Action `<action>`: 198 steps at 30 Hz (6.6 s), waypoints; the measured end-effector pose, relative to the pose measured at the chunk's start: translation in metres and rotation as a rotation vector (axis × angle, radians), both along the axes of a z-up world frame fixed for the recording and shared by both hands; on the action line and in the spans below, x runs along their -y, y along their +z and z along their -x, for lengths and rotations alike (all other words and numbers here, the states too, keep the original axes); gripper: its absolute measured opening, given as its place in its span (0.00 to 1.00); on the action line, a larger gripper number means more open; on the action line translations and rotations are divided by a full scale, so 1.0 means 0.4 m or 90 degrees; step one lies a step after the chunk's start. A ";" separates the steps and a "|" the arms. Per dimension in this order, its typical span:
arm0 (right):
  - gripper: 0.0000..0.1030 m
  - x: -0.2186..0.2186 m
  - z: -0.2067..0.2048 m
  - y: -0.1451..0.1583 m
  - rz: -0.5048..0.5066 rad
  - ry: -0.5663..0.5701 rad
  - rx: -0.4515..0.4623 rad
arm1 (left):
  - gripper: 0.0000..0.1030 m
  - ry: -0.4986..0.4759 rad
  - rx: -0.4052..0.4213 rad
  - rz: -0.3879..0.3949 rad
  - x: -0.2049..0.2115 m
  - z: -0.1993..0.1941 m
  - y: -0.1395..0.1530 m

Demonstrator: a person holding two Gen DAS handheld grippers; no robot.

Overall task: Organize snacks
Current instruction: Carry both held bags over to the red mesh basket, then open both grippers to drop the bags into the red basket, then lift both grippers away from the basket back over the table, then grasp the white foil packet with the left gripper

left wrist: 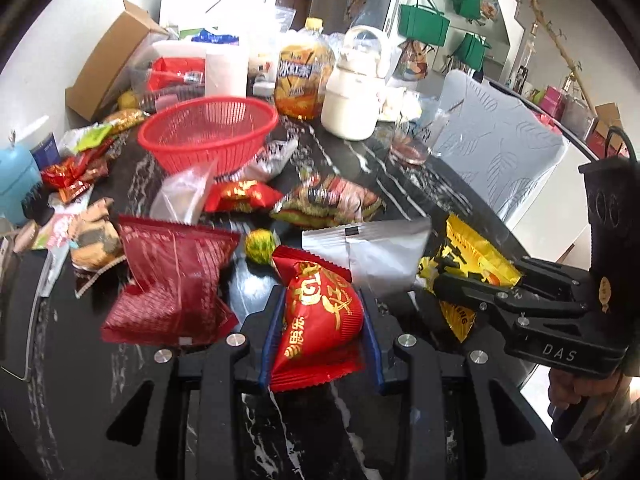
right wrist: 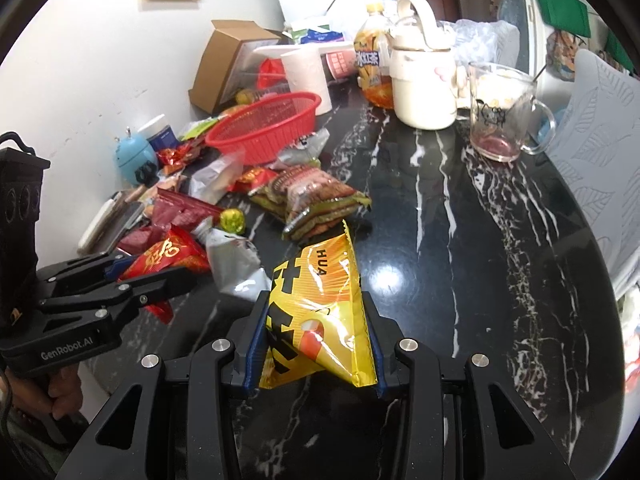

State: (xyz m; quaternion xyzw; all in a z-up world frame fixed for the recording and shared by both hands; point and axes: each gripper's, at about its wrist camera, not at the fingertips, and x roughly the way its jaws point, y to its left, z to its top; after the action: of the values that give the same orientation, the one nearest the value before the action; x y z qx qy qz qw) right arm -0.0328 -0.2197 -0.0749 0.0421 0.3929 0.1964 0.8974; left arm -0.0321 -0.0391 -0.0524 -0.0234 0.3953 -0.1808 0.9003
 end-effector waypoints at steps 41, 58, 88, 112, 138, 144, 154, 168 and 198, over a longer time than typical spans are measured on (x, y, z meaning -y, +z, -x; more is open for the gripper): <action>0.40 -0.077 -0.155 0.106 -0.035 0.058 0.034 | 0.33 0.068 0.030 0.032 -0.105 -0.161 0.107; 0.40 -0.145 -0.334 0.253 -0.009 0.113 0.126 | 0.33 0.082 0.125 0.012 -0.144 -0.337 0.241; 0.40 -0.250 -0.673 0.185 0.017 0.124 0.088 | 0.33 0.143 0.058 -0.055 -0.202 -0.659 0.131; 0.52 -0.259 -0.719 0.126 0.053 0.111 0.048 | 0.67 0.169 -0.014 -0.111 -0.192 -0.713 0.049; 0.52 -0.179 -0.491 0.314 0.035 0.062 0.135 | 0.67 0.158 0.110 -0.099 -0.155 -0.462 0.280; 0.52 -0.155 -0.408 0.350 0.038 0.044 0.160 | 0.67 0.135 0.132 -0.091 -0.125 -0.377 0.312; 0.52 -0.112 -0.275 0.375 0.041 0.022 0.183 | 0.67 0.097 0.145 -0.073 -0.084 -0.263 0.318; 0.52 -0.074 -0.131 0.278 0.034 0.003 0.126 | 0.67 0.053 0.115 -0.065 -0.046 -0.135 0.240; 0.52 -0.006 -0.043 0.019 0.035 0.017 -0.020 | 0.66 -0.017 -0.056 -0.040 0.047 -0.066 -0.028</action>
State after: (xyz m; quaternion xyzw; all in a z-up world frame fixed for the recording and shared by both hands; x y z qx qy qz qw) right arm -0.0155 -0.2173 -0.0675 0.0150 0.4128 0.1965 0.8892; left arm -0.0059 -0.0577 -0.0638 0.0026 0.4403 -0.1790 0.8798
